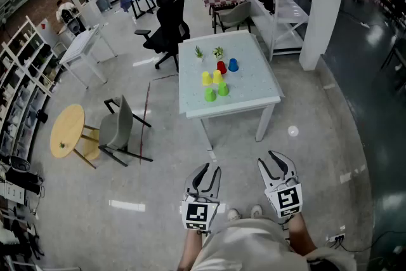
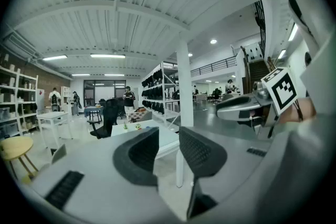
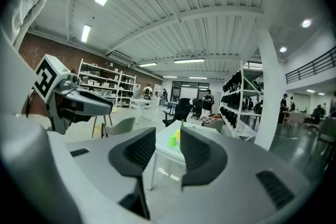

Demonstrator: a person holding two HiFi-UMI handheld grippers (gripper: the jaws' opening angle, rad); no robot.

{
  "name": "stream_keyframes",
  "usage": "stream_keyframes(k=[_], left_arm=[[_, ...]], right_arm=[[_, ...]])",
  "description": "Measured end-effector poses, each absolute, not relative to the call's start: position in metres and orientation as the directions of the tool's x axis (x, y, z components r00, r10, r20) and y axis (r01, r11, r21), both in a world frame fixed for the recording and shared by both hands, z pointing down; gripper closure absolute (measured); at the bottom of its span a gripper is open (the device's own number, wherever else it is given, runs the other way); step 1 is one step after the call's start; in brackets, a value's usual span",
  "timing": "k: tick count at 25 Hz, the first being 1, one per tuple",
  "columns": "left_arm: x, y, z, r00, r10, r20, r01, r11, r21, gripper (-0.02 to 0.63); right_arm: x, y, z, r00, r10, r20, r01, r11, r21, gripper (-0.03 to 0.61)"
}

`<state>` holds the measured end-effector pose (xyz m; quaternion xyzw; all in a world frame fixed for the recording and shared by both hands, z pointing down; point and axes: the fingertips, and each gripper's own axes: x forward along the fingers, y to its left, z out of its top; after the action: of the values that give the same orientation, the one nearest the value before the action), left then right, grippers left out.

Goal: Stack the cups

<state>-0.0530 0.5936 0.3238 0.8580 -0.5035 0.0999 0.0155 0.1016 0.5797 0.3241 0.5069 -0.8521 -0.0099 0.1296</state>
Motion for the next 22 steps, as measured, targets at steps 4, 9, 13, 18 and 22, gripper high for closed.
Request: stream_keyframes(k=[4,9,13,18,22], left_arm=[[-0.050,0.601,0.323,0.489,-0.854,0.177,-0.858,-0.508,-0.080,0.494],[-0.053,0.594,0.324,0.498,-0.851,0.169,-0.855,-0.514,-0.070,0.502],[-0.053,0.585,0.324,0.506,-0.847,0.163,-0.851,-0.521,-0.068,0.508],[-0.056,0.560,0.323,0.496,-0.853,0.161,-0.855,-0.513,-0.082,0.514],[-0.054,0.537,0.327,0.480,-0.861,0.165,-0.864,-0.497,-0.082,0.517]], right_arm=[[0.099,0.582,0.321,-0.445,-0.879,0.172,-0.871,0.470,0.146,0.437],[0.088,0.582,0.322,-0.448,-0.873,0.192,-0.867,0.477,0.144,0.437],[0.079,0.576,0.323,-0.460,-0.866,0.195,-0.859,0.489,0.148,0.437],[0.071,0.555,0.322,-0.481,-0.856,0.191,-0.843,0.511,0.168,0.439],[0.073,0.532,0.328,-0.494,-0.848,0.192,-0.838,0.523,0.157,0.440]])
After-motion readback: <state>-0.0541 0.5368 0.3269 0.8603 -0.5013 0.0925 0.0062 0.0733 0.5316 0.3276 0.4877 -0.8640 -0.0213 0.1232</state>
